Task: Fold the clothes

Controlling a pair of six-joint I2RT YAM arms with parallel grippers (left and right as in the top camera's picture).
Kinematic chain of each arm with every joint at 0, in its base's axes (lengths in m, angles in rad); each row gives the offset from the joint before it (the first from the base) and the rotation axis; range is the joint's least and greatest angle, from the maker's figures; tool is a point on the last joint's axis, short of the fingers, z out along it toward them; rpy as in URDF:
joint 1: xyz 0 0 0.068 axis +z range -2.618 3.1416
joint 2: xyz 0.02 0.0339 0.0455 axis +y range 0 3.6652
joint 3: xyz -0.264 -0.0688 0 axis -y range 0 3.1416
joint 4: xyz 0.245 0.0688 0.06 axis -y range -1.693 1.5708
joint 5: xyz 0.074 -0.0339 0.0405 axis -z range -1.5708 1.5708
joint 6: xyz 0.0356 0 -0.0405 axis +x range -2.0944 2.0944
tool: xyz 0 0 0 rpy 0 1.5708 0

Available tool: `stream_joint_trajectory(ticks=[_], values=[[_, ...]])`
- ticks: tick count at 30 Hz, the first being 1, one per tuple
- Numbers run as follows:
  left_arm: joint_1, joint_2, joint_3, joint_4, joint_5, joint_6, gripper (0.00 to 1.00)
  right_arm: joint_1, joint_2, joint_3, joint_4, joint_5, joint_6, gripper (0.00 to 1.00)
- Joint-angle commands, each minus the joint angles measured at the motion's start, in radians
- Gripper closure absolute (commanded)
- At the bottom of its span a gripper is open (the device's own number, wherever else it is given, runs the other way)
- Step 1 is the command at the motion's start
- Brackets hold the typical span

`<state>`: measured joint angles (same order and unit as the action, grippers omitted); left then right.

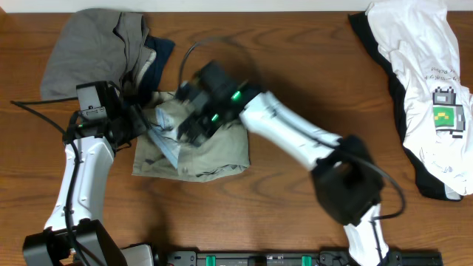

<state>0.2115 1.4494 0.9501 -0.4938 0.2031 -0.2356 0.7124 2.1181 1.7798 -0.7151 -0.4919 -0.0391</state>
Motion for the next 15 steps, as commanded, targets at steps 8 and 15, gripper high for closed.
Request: stream_joint_trajectory(ticks=[8, 15], values=[[0.002, 0.000, 0.015, 0.009, -0.008, -0.002, 0.37, -0.078, 0.044, -0.002, -0.151, 0.129, -0.324, 0.01], [0.002, 0.000, 0.015, 0.008, -0.009, -0.002, 0.37, -0.040, 0.099, -0.003, -0.156, 0.181, -0.442, 0.15]])
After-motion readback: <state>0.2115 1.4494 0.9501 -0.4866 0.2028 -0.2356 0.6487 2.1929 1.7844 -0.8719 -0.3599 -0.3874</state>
